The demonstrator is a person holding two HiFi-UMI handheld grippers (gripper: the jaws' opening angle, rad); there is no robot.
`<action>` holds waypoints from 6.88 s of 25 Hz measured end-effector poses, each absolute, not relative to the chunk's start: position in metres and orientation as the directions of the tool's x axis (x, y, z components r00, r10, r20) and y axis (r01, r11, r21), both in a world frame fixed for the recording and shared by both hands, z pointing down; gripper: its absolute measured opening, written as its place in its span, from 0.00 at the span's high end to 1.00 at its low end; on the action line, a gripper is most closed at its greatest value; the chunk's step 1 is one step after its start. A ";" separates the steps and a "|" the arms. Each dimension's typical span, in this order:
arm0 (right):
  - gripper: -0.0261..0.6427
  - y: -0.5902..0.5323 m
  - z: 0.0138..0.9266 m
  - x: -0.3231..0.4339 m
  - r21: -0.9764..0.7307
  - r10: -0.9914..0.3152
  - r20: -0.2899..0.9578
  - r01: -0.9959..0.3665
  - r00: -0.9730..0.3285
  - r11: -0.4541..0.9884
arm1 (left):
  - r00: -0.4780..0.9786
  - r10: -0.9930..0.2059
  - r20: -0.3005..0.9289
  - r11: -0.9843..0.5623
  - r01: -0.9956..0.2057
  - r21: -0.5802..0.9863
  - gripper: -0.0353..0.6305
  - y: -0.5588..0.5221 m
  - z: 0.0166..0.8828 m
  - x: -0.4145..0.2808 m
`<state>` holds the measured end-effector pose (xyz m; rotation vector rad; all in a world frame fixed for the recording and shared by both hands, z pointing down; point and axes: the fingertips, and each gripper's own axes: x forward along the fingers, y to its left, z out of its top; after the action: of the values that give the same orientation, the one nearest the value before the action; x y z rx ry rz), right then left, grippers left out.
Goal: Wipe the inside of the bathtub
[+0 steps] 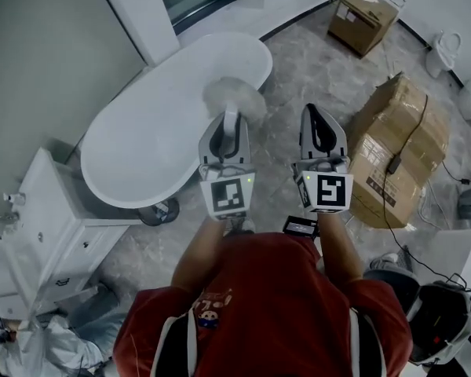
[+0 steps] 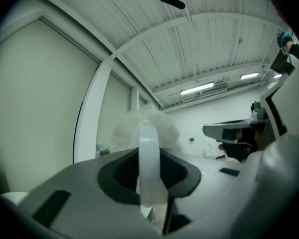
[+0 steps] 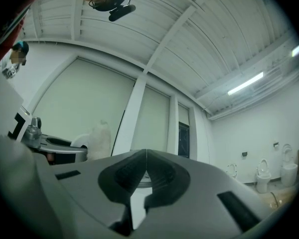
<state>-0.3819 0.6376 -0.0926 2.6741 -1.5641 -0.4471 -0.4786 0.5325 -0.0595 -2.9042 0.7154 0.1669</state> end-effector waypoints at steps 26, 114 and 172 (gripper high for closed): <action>0.94 0.492 -0.074 -0.230 0.135 -0.875 -0.226 -0.876 0.429 -0.464 | 0.863 -0.497 -0.086 -0.854 -0.505 -0.126 0.81 0.389 -0.037 -0.337; 0.94 -0.103 0.034 0.193 0.212 -0.967 -0.069 -0.950 -0.247 0.228 | 0.374 -0.887 0.270 -0.397 -0.917 -0.034 0.81 -0.105 0.134 0.048; 0.94 -0.228 0.482 0.072 0.019 -0.797 0.150 -0.805 -0.584 0.593 | 0.292 -0.783 0.550 -0.415 -0.903 -0.112 0.81 -0.204 0.761 0.024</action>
<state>0.0718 -0.2281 0.4815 1.3534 -2.6744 0.0767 0.0243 -0.2042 0.7615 -2.6937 1.7913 -0.9194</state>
